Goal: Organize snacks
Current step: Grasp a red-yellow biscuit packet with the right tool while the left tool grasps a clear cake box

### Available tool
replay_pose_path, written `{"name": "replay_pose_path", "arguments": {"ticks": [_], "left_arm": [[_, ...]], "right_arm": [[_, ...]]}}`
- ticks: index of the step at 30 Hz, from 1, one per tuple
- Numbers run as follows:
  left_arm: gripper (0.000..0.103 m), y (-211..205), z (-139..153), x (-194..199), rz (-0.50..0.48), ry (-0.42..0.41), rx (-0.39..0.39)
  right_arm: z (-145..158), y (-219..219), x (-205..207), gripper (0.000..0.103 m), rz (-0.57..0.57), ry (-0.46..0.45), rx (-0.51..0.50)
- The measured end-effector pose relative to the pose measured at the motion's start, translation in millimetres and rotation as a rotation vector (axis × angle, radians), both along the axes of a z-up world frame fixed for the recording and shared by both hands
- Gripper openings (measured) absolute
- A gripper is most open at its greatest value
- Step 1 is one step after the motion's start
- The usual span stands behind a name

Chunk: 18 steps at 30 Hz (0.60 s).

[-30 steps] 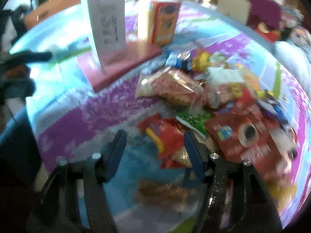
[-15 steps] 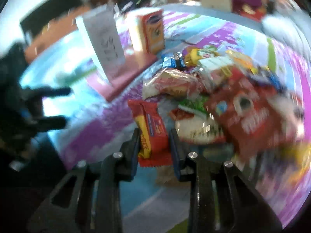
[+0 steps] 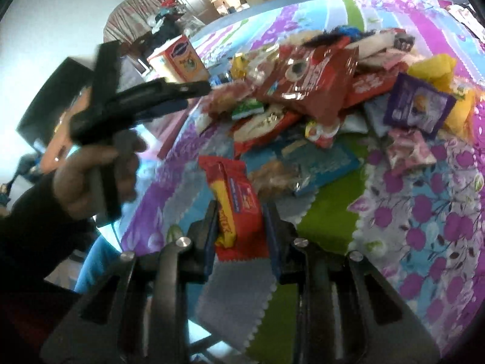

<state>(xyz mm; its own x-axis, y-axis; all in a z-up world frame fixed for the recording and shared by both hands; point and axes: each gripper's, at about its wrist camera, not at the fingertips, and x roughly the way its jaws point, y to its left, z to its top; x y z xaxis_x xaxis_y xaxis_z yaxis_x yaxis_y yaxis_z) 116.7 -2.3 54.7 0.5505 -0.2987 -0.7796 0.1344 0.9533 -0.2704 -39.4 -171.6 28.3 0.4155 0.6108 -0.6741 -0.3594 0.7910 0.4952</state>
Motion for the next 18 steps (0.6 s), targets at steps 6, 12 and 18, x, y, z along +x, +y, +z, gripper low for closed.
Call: {"name": "replay_pose_path", "arguments": {"ticks": [6, 12, 18], "left_arm": [[0.099, -13, -26, 22, -0.046, 0.037, 0.061], [0.053, -23, -16, 12, -0.105, -0.035, 0.099], [0.044, -11, 9, -23, -0.121, -0.137, 0.057]], "right_arm": [[-3, -4, 7, 0.030, -0.008, -0.009, 0.023], [-8, -14, -1, 0.030, -0.035, 0.005, 0.038], [1, -18, -3, 0.030, -0.071, -0.030, 0.034]]}}
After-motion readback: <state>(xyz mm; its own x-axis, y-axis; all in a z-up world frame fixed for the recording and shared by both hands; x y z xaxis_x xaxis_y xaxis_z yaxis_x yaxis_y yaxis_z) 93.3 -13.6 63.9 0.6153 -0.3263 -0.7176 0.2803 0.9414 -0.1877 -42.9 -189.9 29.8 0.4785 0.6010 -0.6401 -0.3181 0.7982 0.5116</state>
